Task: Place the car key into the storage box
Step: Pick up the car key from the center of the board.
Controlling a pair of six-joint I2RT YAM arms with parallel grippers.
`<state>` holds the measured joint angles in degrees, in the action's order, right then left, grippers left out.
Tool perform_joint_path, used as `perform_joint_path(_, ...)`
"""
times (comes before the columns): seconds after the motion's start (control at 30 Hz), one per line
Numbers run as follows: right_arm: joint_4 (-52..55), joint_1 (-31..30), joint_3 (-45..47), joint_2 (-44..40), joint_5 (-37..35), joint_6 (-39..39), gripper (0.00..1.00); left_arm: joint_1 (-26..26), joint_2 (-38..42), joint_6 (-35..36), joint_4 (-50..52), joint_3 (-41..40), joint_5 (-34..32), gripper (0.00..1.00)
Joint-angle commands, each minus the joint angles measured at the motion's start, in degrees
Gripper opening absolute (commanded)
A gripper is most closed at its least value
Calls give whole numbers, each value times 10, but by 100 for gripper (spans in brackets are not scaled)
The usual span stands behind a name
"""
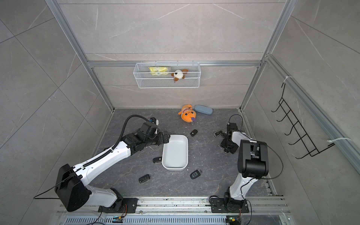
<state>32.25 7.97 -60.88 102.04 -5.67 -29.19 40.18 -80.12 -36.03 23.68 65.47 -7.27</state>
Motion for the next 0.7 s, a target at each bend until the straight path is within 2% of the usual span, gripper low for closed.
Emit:
perform_joint_path(0.0, 0, 1, -5, -7, 11, 5, 45, -3, 22, 9, -16, -3, 7, 100)
perform_joint_path(0.2, 9, -6, 0, -42, 20, 2, 41, -4, 22, 9, -21, -3, 13, 100)
perform_joint_path(0.33, 20, -34, -3, -74, 26, 0, 36, -5, 22, 8, -23, -4, 13, 100)
perform_joint_path(0.5, 47, -95, -25, -106, 19, -11, 35, -9, 22, 3, -30, -6, 18, 100)
perform_joint_path(0.67, 74, -191, -66, -120, -1, -31, 36, -12, 27, -5, -25, -12, 5, 100)
